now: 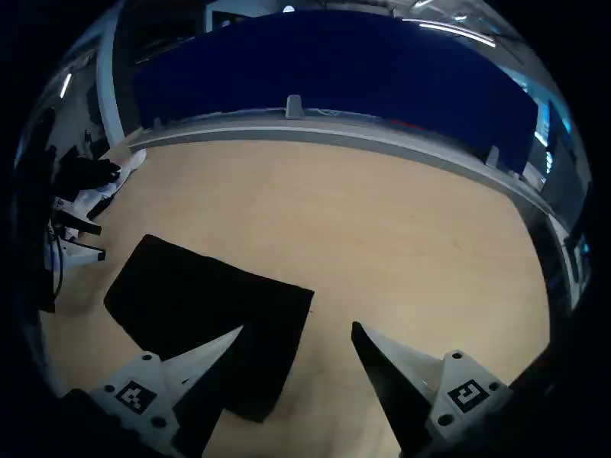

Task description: Fold towel

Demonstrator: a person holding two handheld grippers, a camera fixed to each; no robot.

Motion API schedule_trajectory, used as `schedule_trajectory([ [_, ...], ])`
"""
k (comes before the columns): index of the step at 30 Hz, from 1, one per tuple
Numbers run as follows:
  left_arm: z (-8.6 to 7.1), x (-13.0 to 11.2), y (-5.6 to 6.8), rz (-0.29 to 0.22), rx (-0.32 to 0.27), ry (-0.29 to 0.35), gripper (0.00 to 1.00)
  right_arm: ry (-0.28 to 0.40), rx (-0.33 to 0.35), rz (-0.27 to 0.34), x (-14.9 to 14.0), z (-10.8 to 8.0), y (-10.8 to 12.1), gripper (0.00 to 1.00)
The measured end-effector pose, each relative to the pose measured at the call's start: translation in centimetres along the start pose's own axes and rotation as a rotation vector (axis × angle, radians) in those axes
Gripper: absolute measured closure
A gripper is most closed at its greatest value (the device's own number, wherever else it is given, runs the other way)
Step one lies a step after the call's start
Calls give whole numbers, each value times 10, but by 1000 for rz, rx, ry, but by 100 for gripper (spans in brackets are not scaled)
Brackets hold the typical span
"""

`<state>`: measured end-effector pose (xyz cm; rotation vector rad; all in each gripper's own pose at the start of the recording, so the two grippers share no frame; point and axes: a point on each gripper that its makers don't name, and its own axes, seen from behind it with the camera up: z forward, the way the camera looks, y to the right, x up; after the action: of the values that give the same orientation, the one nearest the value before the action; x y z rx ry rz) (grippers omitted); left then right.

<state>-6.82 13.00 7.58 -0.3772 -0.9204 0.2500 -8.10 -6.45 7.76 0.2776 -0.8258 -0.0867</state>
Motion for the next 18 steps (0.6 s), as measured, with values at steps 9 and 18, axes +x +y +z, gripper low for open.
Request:
schedule_trajectory([
  [9,-27,-6,-11,-32,43,63,14,-8,36,-32,-11,-14,-7,0],
  [18,-60,-28,-24,-113,114,108,14,-34,105,-113,-25,-26,-22,0],
])
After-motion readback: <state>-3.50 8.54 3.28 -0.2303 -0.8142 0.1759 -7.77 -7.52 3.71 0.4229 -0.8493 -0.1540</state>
